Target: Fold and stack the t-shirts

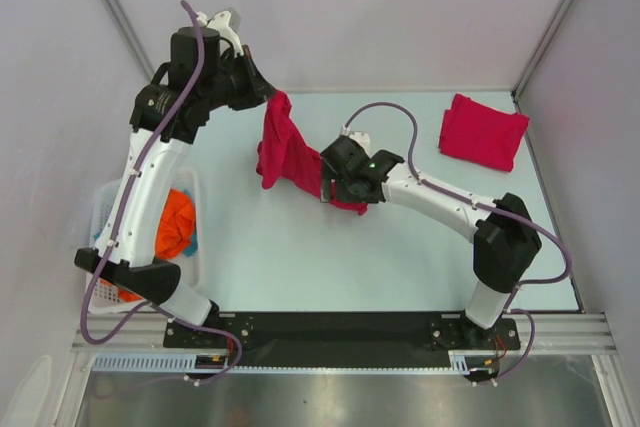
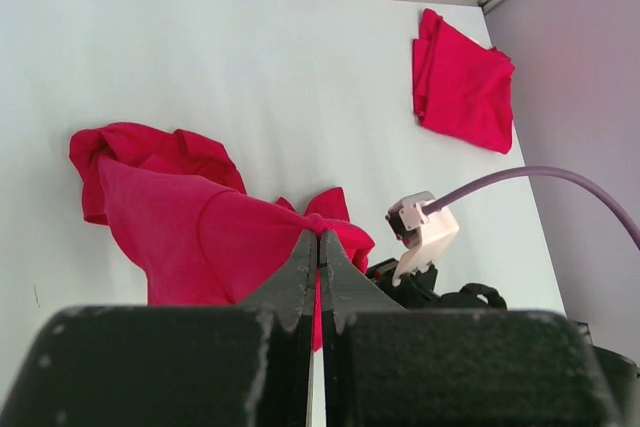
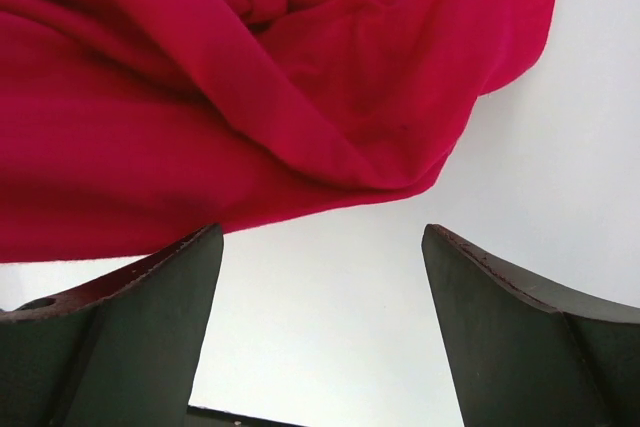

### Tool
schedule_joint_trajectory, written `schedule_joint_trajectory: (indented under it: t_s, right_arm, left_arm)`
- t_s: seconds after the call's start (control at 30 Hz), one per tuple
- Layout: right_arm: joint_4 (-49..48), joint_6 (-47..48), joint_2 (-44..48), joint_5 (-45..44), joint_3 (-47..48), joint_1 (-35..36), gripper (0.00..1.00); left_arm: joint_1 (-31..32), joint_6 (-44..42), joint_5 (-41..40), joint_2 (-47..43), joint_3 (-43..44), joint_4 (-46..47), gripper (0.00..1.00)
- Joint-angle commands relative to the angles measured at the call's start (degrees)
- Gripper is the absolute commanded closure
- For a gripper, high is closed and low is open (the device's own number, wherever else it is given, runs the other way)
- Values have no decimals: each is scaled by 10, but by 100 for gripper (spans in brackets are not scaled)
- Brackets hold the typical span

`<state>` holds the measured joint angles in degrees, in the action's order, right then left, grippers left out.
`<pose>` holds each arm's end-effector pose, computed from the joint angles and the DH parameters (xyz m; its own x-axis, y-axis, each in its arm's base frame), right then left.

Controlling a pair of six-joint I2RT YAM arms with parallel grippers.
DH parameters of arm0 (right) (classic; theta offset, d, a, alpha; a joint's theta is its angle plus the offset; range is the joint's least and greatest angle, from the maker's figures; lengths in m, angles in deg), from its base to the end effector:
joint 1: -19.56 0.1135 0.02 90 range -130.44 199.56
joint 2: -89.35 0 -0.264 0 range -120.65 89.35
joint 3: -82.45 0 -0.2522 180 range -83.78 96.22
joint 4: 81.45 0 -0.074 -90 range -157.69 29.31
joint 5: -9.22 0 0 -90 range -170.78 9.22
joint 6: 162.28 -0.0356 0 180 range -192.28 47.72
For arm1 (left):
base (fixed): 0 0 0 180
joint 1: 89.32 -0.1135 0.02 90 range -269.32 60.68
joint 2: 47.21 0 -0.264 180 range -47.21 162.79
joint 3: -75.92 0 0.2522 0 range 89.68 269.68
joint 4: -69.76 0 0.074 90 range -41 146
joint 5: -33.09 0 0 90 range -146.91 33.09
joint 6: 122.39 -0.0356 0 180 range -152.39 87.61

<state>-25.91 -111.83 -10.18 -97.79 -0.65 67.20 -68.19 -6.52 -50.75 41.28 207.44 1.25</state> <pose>0.2588 0.2683 0.2705 -0.8251 -0.0012 -0.5649 -0.1002 0.9845 0.1442 0.2749 -0.1103 0.5024 -0.5569 -0.2499 -0.7921 0.2287 0.8707 -0.4354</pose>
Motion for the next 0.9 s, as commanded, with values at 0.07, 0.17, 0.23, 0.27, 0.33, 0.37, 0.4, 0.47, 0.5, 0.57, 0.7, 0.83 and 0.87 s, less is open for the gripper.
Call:
schedule_joint_trajectory:
  t_s: [0.07,0.17,0.23,0.27,0.33,0.37,0.4,0.47,0.5,0.57,0.7,0.83,0.87]
  right_arm:
    - [5,-21,1,-18,2,4,14]
    - [-6,-24,-1,-14,-15,6,14]
    - [-9,-25,-4,-10,-24,9,15]
    - [-12,-26,-5,-8,-27,11,15]
    - [-19,-28,-9,-4,-36,15,15]
    - [-21,-29,-12,-3,-38,16,16]
    - [-23,-31,-14,-3,-40,18,15]
    - [-29,-31,-19,0,-45,19,16]
    - [-30,-30,-21,-1,-45,19,16]
    - [-32,-26,-29,-6,-43,19,16]
    - [-33,-17,-44,-24,-38,17,16]
    - [-34,-9,-58,-28,-35,12,16]
    - [-35,-7,-59,-32,-34,11,16]
  left_arm:
    - [-6,-10,-1,-2,30,13,100]
    - [-9,-9,0,1,37,13,100]
    - [-11,-8,3,5,41,13,100]
    - [-12,-8,4,6,46,13,100]
    - [-13,-7,6,12,51,12,100]
    - [-14,-7,8,13,58,12,100]
    - [-15,-6,8,15,61,10,100]
    - [-16,-7,8,20,74,5,100]
    - [-16,-8,7,23,78,3,100]
    - [-18,-10,7,23,83,-1,100]
    - [-20,-13,5,12,74,-4,100]
    - [-24,-13,6,4,64,-5,100]
    - [-25,-13,6,0,63,-5,100]
